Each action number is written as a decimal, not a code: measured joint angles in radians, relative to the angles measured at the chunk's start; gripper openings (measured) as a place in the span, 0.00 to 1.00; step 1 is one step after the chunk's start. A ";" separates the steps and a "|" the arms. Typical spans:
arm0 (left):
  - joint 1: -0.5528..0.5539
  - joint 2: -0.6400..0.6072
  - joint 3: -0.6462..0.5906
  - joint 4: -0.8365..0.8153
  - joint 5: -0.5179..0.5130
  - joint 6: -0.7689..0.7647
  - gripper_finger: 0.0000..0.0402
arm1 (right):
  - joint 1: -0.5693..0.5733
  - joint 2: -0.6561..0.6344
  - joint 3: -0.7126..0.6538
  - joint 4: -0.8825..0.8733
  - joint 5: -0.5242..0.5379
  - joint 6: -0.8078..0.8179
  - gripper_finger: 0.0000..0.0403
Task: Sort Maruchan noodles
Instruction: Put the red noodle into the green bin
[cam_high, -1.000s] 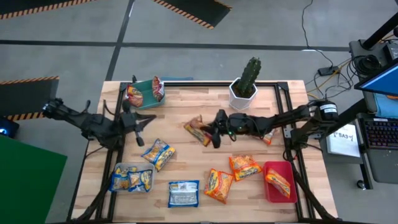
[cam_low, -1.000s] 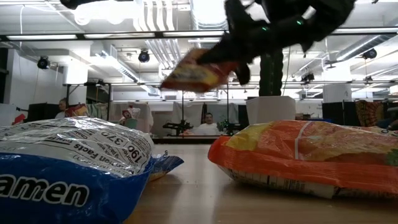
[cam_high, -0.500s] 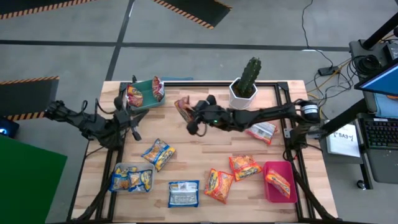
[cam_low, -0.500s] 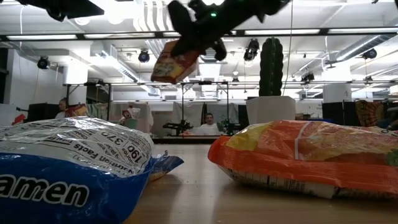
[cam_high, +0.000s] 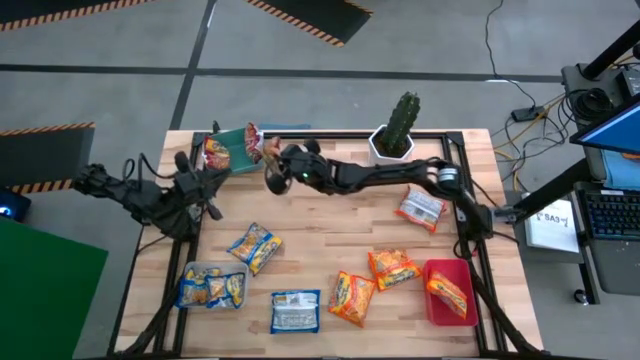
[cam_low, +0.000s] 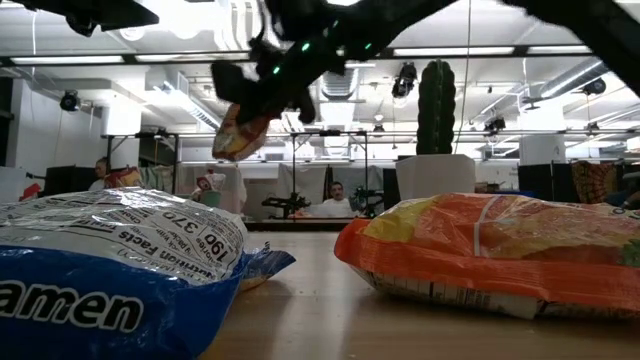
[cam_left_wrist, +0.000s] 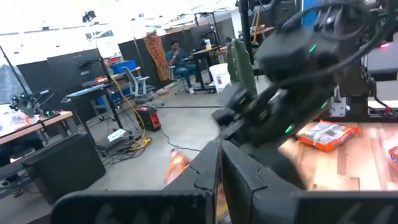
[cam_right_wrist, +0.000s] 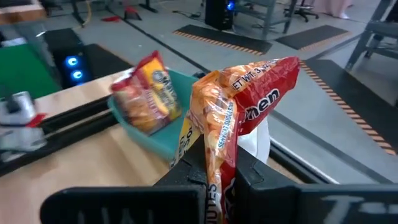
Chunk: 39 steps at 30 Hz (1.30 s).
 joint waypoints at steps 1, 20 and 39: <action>0.000 -0.005 0.000 -0.001 0.001 0.000 0.00 | -0.008 0.028 0.032 -0.001 0.000 -0.012 0.03; 0.000 -0.016 -0.001 -0.016 0.003 0.010 0.00 | -0.044 0.417 0.546 0.089 0.002 -0.206 0.03; 0.000 -0.017 -0.001 -0.034 0.003 0.014 0.00 | -0.069 0.424 0.543 0.073 -0.006 -0.225 0.03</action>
